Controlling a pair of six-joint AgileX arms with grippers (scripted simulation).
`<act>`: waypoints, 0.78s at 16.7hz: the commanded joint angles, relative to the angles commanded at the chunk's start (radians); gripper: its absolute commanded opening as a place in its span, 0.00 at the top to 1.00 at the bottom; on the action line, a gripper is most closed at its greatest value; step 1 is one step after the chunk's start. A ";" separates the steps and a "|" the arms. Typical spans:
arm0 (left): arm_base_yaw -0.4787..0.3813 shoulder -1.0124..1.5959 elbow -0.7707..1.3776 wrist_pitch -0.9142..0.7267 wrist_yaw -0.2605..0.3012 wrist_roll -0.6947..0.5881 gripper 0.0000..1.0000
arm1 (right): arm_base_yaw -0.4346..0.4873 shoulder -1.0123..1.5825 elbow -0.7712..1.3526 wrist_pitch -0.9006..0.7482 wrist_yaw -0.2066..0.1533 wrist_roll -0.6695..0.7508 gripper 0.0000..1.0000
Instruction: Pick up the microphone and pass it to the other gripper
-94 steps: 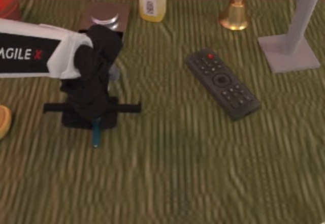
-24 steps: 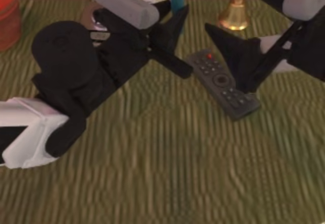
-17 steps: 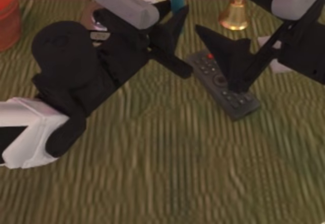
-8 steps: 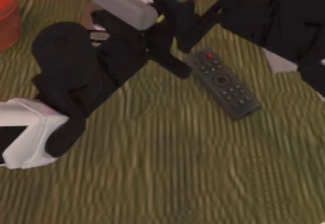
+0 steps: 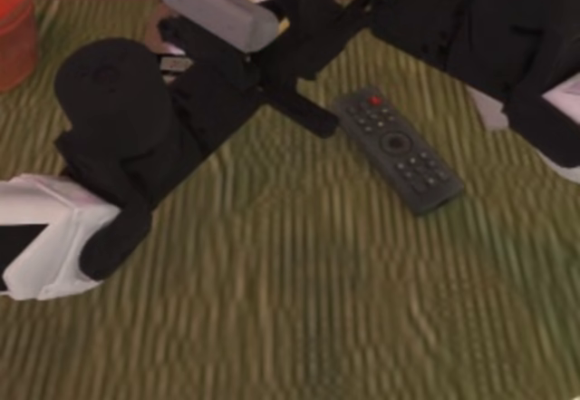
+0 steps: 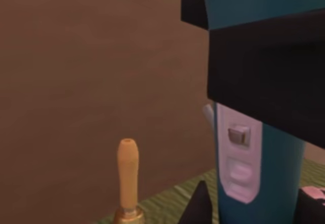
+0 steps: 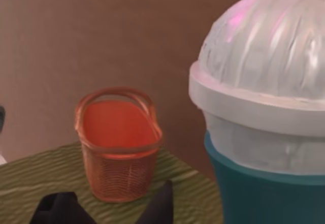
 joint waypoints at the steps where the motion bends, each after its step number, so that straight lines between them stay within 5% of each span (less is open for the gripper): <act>1: 0.000 0.000 0.000 0.000 0.000 0.000 1.00 | 0.000 0.000 0.000 0.000 0.000 0.000 0.15; 12: 0.000 0.000 0.000 0.000 0.000 0.000 1.00 | 0.000 0.000 0.000 0.000 0.000 0.000 0.98; 13: 0.000 0.000 0.000 0.000 0.000 0.000 1.00 | 0.000 0.000 0.000 0.000 0.000 0.000 1.00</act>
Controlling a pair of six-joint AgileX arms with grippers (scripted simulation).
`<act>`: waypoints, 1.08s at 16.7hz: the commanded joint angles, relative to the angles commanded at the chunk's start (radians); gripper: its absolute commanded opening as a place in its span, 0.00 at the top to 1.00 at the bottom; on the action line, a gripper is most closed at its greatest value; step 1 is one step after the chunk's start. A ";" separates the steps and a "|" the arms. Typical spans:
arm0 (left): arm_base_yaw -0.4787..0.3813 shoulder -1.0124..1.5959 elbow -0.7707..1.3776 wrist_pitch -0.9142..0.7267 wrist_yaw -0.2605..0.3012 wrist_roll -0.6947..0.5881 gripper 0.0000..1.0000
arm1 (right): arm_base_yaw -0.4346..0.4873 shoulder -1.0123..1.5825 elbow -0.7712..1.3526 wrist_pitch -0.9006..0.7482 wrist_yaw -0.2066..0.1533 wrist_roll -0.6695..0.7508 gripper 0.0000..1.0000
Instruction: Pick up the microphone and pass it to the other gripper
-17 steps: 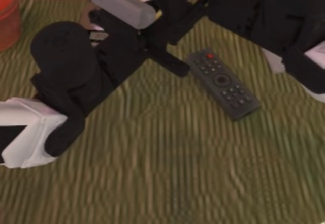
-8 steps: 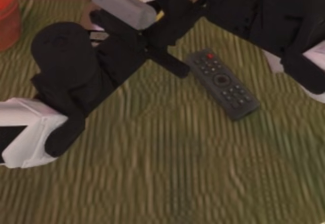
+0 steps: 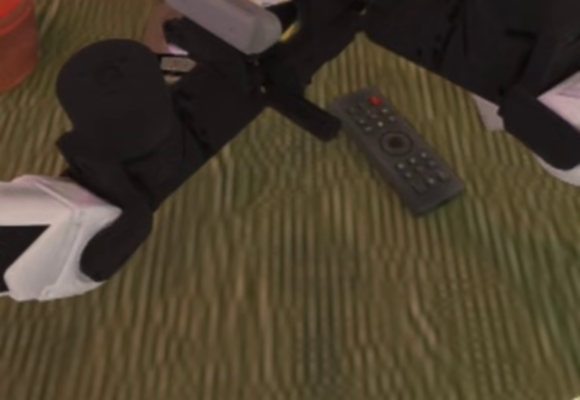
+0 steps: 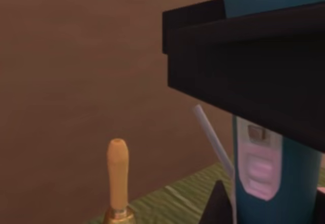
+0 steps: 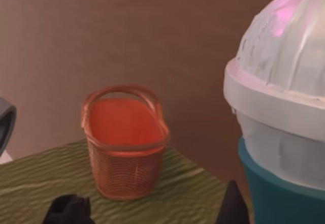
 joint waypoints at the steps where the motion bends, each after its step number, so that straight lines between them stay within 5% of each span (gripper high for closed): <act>1: 0.000 0.000 0.000 0.000 0.000 0.000 1.00 | 0.000 0.000 0.000 0.000 0.000 0.000 1.00; 8: 0.000 0.000 0.000 0.000 0.000 0.000 1.00 | 0.000 0.000 0.000 0.000 0.000 0.000 1.00; 18: 0.000 0.000 0.000 0.000 0.000 0.000 0.25 | 0.000 0.000 0.000 0.000 0.000 0.000 1.00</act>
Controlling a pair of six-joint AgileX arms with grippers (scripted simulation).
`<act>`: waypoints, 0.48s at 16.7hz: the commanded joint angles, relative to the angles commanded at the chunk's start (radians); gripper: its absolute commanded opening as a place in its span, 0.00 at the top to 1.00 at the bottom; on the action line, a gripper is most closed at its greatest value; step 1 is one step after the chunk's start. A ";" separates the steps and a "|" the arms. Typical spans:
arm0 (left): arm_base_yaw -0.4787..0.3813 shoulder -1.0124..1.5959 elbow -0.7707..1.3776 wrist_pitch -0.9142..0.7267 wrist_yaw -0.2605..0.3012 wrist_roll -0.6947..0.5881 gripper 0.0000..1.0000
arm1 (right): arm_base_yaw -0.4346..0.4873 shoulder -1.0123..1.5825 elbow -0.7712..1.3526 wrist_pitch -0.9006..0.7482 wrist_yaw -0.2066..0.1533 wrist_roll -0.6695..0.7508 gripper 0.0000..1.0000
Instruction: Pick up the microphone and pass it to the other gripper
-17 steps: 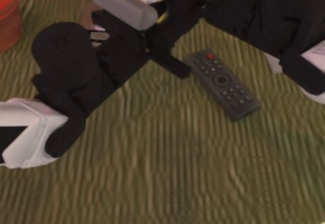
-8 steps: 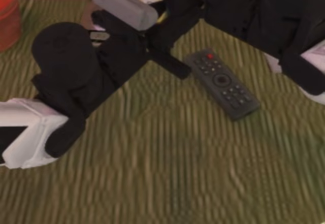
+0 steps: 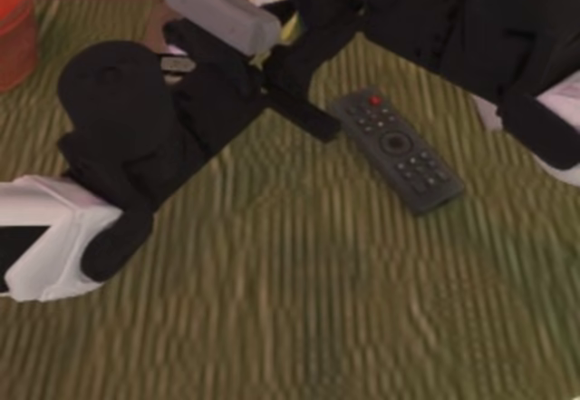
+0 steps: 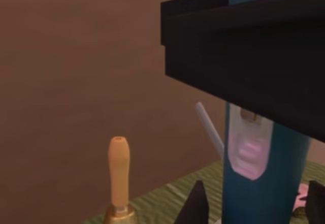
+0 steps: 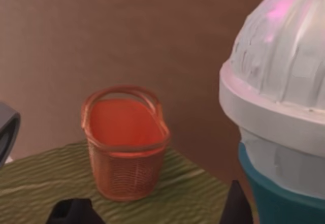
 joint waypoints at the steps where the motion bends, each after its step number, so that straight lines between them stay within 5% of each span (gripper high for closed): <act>1: 0.000 0.000 0.000 0.000 0.000 0.000 0.17 | 0.000 0.000 0.000 0.000 0.000 0.000 1.00; 3: 0.000 0.000 0.000 0.000 0.000 0.000 0.02 | 0.000 0.000 0.000 0.000 0.000 0.000 1.00; 8: 0.000 0.000 0.000 0.000 0.000 0.000 0.00 | 0.000 0.000 0.000 0.000 0.000 0.000 1.00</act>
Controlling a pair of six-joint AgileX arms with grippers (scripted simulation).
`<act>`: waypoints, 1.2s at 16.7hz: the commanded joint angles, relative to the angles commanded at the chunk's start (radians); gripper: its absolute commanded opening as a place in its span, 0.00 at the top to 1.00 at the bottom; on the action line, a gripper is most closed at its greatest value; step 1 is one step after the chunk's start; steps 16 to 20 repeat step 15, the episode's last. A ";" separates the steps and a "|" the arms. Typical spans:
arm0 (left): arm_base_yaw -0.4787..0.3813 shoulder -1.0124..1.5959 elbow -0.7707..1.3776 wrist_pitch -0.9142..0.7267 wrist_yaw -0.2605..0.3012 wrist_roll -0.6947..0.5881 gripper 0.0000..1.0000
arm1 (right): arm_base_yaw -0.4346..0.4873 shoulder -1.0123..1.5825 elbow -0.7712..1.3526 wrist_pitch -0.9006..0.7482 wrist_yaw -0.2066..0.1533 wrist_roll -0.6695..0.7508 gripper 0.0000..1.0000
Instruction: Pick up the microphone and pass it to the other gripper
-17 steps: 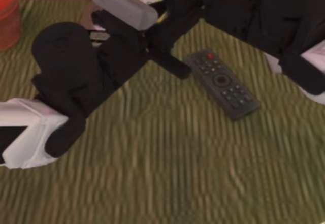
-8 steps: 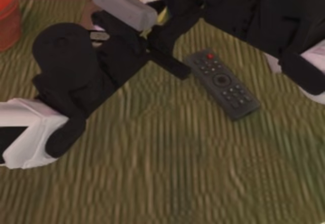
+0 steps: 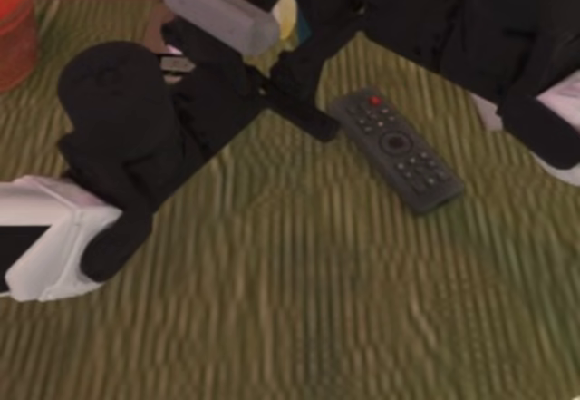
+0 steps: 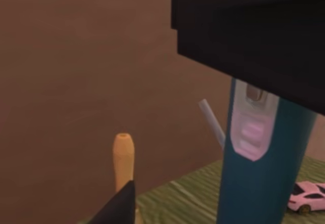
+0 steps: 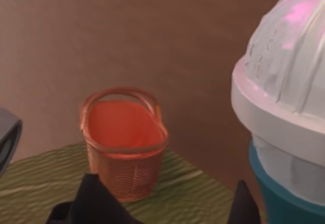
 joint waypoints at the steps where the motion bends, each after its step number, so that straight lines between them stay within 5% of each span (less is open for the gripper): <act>1: 0.000 0.000 0.000 0.000 0.000 0.000 0.00 | 0.000 0.000 0.000 0.000 0.000 0.000 1.00; 6: 0.016 -0.006 -0.025 -0.002 -0.015 0.011 0.00 | -0.011 -0.016 0.000 0.001 0.000 -0.003 1.00; 14: 0.073 -0.255 -0.267 -0.008 0.022 0.007 0.00 | -0.118 -0.111 -0.092 0.001 -0.118 -0.006 1.00; 20: 0.073 -0.257 -0.269 -0.008 0.022 0.007 0.00 | -0.119 -0.111 -0.093 0.001 -0.119 -0.006 1.00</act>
